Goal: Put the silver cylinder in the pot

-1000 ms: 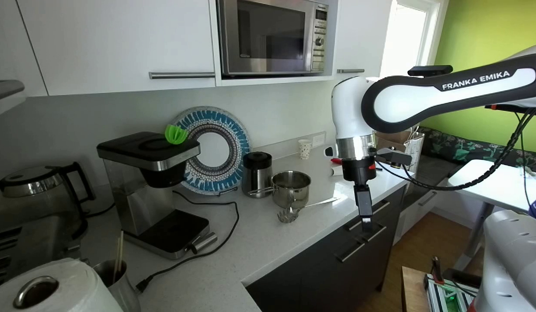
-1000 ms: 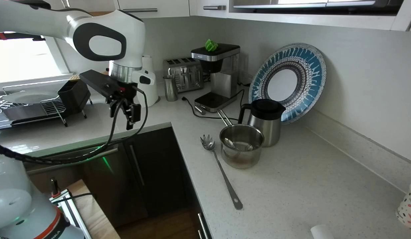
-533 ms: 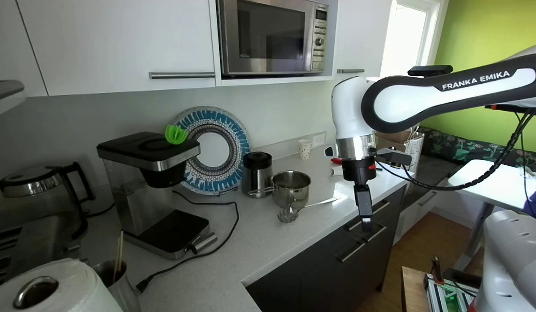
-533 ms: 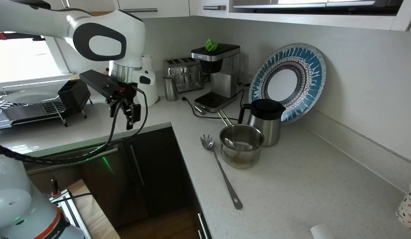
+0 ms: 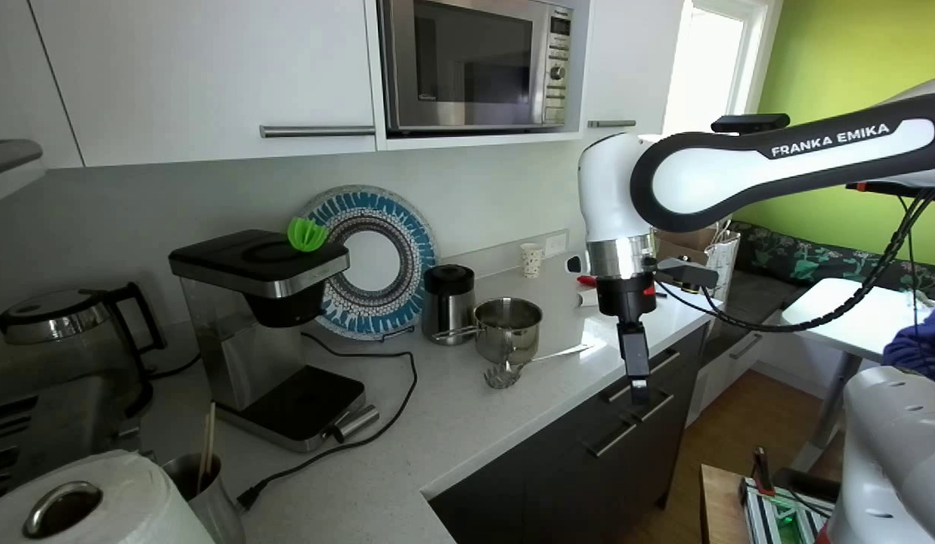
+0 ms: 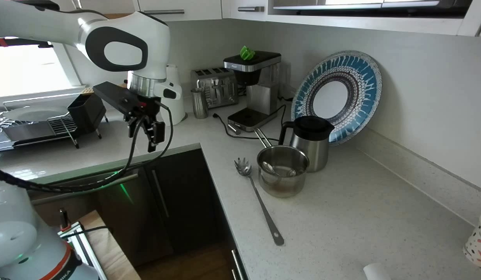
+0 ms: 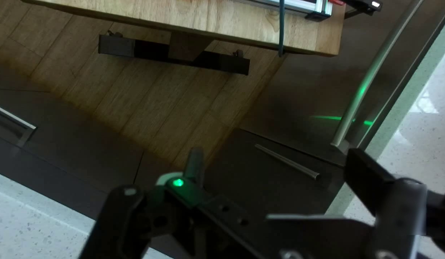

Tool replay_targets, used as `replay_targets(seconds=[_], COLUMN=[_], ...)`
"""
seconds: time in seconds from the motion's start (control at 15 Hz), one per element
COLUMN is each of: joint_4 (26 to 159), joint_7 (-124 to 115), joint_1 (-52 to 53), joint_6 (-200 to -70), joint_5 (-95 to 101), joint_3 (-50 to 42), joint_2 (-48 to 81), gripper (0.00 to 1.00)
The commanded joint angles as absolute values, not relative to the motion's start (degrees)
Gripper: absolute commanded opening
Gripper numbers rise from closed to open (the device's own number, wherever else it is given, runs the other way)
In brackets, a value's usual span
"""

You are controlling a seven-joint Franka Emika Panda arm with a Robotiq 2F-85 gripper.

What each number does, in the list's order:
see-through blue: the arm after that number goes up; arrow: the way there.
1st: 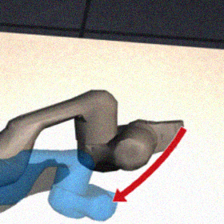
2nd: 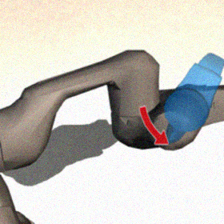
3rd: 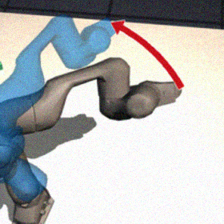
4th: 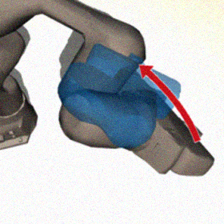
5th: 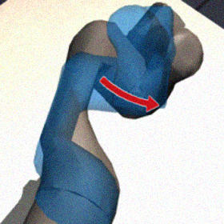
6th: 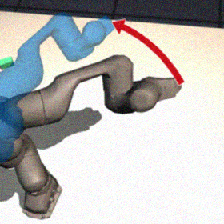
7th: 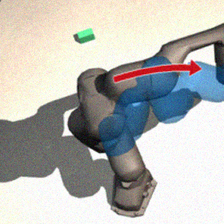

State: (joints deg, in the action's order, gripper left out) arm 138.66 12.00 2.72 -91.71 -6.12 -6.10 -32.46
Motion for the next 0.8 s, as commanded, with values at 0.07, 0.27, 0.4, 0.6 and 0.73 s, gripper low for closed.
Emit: replay_targets(seconds=[0.07,0.27,0.4,0.6,0.73], joint_4=[138.57,139.53,136.22,131.48,127.96], joint_7=[12.34,7.61,5.97,2.57,-0.57], joint_1=[1.88,0.94,1.08,1.08,1.39], joint_6=[-91.58,-97.33,-102.08,-111.34,-119.18], joint_5=[-6.41,-9.69,-13.24,-18.01,-21.21], joint_3=[-5.42,-5.08,-5.24,-5.25,-4.52], joint_2=[-32.38,-33.09,-29.41,-24.1,-19.3], gripper=[1.0,1.0,1.0,1.0,1.0])
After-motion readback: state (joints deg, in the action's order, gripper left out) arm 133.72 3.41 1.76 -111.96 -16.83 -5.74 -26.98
